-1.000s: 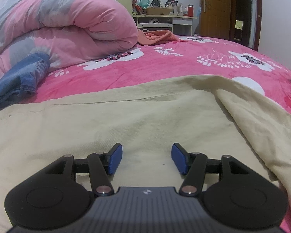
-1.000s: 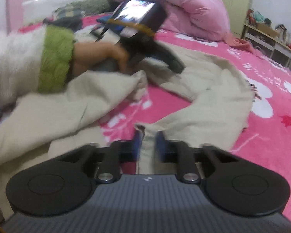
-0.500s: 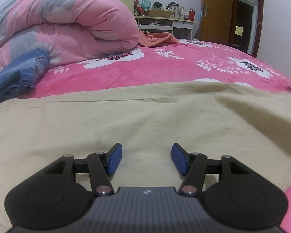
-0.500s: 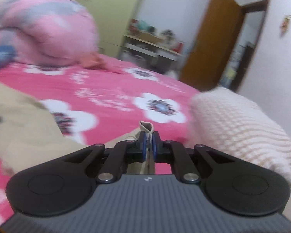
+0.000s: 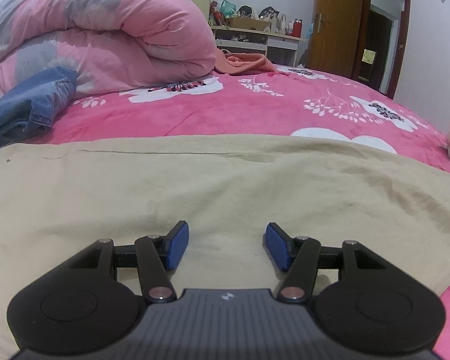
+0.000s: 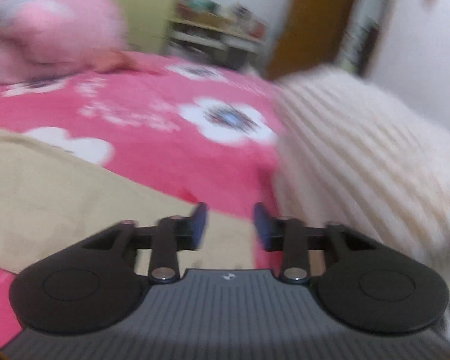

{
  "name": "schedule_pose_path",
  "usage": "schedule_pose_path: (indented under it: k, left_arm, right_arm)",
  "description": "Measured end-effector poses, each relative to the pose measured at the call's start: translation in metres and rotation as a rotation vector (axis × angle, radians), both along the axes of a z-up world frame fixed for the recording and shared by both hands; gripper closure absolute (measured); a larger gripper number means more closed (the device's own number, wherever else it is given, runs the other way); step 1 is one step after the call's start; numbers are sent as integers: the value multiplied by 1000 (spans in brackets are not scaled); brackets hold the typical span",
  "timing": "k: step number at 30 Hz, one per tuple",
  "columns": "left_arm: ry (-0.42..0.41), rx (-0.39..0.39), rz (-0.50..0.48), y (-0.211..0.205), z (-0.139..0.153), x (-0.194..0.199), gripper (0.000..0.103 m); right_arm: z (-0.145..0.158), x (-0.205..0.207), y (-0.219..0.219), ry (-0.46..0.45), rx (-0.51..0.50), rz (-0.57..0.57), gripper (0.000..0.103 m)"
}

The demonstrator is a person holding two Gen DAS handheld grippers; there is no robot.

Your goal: Fold clothes

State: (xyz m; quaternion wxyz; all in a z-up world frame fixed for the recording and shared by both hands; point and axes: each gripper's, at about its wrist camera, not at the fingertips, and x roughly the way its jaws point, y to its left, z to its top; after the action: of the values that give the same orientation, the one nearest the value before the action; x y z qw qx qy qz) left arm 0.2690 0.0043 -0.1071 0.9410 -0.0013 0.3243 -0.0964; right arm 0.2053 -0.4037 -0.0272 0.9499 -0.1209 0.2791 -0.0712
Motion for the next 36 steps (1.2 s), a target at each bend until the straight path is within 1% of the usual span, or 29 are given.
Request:
schedule_pose_path:
  k: [2,4,5,9,12,13,15,16,17,18,19,20,22,25,29,32,33,34,36]
  left_arm:
    - [1,-14,-4,1,0,0,42]
    - [1,-26,-9,3,0,0,40]
    - [1,-32,-11,4,-1,0,40]
    - [-1,-54,-15,7,-2,0,39]
    - [-3,-62,-15,8,-2,-1,39]
    - [-4,-64,-15,8,-2,-1,39]
    - [-4,-66,-15,8,-2,-1,39]
    - [-4,-67,-15,9,-2,-1,39]
    - [-5,-68,-15,9,-2,0,39]
    - [-5,-69,-15,9,-2,0,39]
    - [-5,-70,-15,9,-2,0,39]
    - [-5,-71,-15,9,-2,0,39]
    - [-5,-76,-13,10,-1,0,39]
    - [-6,-80,-12,10,-1,-1,39]
    - [-6,-78,-11,10,-2,-1,39]
    - [-6,-82,-11,11,-2,0,39]
    - [-6,-83,-11,11,-2,0,39]
    - [-6,-84,-11,11,-2,-1,39]
    - [-6,-86,-11,11,-2,-1,39]
  right_arm:
    - [-1,22,15,29,6,127,54]
    - [-8,51,23,88,56,248,52]
    - [-13,68,27,120,74,288,51]
    - [-34,132,36,231,148,386,51]
    - [-45,164,46,280,180,443,47]
    - [-49,169,51,303,186,457,46]
    - [-57,167,62,348,154,457,45]
    - [-59,169,68,350,131,446,45]
    - [-60,169,72,352,121,438,49]
    - [-57,166,74,355,123,434,56]
    - [-56,163,78,355,111,432,76]
    - [-55,158,83,352,84,430,89]
    - [-53,150,94,341,19,426,100]
    - [-45,144,109,274,-118,421,102]
    - [-43,154,118,230,-231,410,103]
    - [-64,171,120,250,-328,353,103]
    - [-72,179,114,270,-330,314,103]
    - [-77,185,105,276,-300,281,103]
    - [-71,188,84,243,-225,220,103]
